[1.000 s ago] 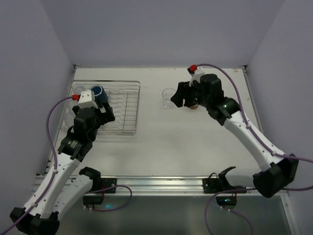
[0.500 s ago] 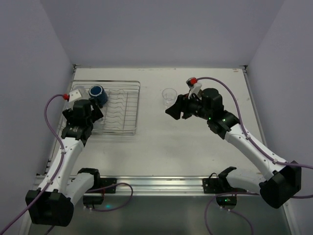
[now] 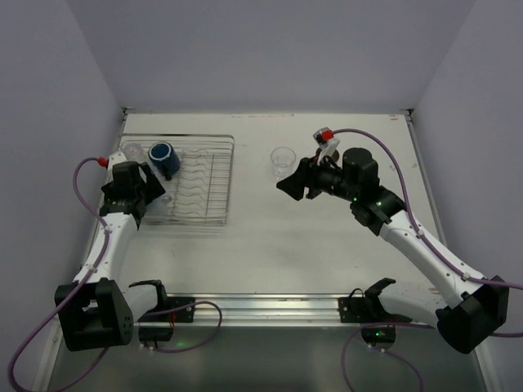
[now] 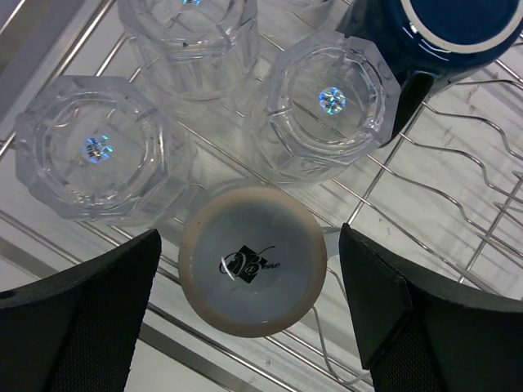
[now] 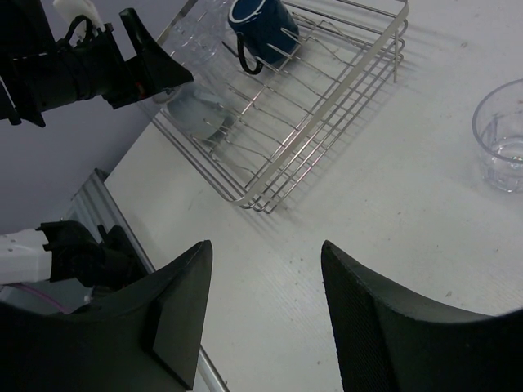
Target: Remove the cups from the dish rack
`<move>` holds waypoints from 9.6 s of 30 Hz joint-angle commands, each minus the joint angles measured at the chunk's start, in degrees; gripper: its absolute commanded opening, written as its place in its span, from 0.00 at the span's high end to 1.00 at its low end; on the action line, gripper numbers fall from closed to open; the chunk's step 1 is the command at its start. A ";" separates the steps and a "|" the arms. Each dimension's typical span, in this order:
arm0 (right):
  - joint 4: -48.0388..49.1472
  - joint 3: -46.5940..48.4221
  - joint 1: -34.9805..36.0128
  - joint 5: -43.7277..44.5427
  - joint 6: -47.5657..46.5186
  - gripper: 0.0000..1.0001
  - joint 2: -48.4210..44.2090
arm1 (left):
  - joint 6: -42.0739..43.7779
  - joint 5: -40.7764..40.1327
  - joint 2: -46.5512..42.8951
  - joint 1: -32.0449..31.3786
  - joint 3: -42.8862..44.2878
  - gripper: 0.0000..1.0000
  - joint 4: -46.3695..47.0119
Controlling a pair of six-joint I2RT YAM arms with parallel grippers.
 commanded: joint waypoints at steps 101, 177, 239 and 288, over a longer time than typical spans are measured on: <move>89.71 -6.43 15.16 -7.58 33.40 1.00 25.50 | -32.98 44.25 -20.64 -19.18 1.11 0.40 21.86; -44.15 57.28 -29.75 31.27 -13.45 0.71 62.75 | 8.77 27.64 -33.91 -31.84 -6.71 0.00 -0.20; 11.49 -3.98 -26.67 -14.43 8.62 0.42 -1.33 | 3.50 -0.14 18.20 -0.90 12.18 0.11 7.62; 58.85 -5.91 2.15 -14.97 30.67 0.36 16.43 | -25.48 51.89 -14.31 -17.77 -3.35 0.84 43.44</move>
